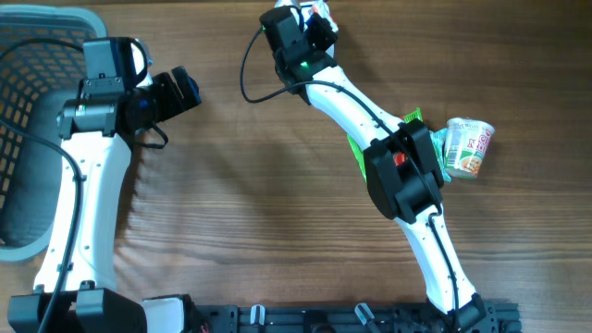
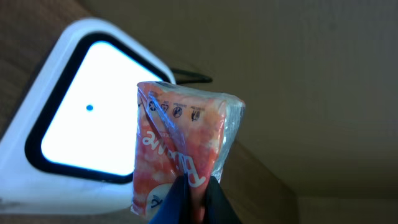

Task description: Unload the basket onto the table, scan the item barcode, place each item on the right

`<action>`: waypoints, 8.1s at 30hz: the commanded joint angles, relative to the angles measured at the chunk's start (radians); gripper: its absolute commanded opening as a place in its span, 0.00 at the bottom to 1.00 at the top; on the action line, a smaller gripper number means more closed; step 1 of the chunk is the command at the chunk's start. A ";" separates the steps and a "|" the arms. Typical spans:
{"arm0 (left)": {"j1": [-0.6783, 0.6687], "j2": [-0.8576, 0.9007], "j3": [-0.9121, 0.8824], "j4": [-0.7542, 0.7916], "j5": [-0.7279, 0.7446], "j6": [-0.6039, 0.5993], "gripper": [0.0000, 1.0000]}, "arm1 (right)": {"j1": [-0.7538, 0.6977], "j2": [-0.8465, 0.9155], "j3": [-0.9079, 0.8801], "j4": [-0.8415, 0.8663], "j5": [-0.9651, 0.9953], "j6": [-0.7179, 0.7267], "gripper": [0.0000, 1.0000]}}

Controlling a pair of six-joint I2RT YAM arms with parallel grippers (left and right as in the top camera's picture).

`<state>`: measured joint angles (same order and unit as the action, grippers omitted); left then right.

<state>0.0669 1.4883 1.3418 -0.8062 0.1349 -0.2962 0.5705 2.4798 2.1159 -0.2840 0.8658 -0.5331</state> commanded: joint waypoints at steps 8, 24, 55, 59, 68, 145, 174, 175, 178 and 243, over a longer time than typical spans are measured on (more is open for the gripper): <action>0.007 -0.007 0.006 0.002 -0.002 0.012 1.00 | -0.010 -0.227 0.010 -0.260 -0.199 0.243 0.04; 0.007 -0.007 0.006 0.002 -0.002 0.012 1.00 | -0.147 -0.542 -0.322 -1.015 -0.839 0.747 0.05; 0.007 -0.007 0.006 0.002 -0.002 0.012 1.00 | -0.217 -0.763 -0.519 -0.698 -0.838 0.716 1.00; 0.007 -0.007 0.006 0.002 -0.002 0.012 1.00 | -0.217 -0.763 -0.519 -0.693 -0.838 0.717 1.00; 0.007 -0.007 0.006 0.003 -0.002 0.012 1.00 | -0.217 -0.763 -0.519 -0.693 -0.838 0.717 1.00; 0.007 -0.007 0.006 0.002 -0.002 0.012 1.00 | -0.231 -2.063 -0.846 -0.608 -0.695 0.510 1.00; 0.007 -0.007 0.006 0.002 -0.002 0.012 1.00 | -0.403 -2.477 -2.112 0.670 -0.890 0.671 1.00; 0.007 -0.007 0.006 0.002 -0.002 0.012 1.00 | -0.403 -2.477 -2.111 0.647 -0.890 0.671 1.00; 0.007 -0.007 0.006 0.002 -0.002 0.012 1.00 | -0.403 -2.477 -2.111 0.540 -0.890 0.666 1.00; 0.007 -0.761 0.003 -0.122 -0.002 0.012 1.00 | -0.402 -2.476 -2.111 0.292 -0.849 0.640 1.00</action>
<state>0.0669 0.7856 1.3449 -0.8303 0.1352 -0.2966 0.1730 0.0154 0.0063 0.0040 0.0010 0.1116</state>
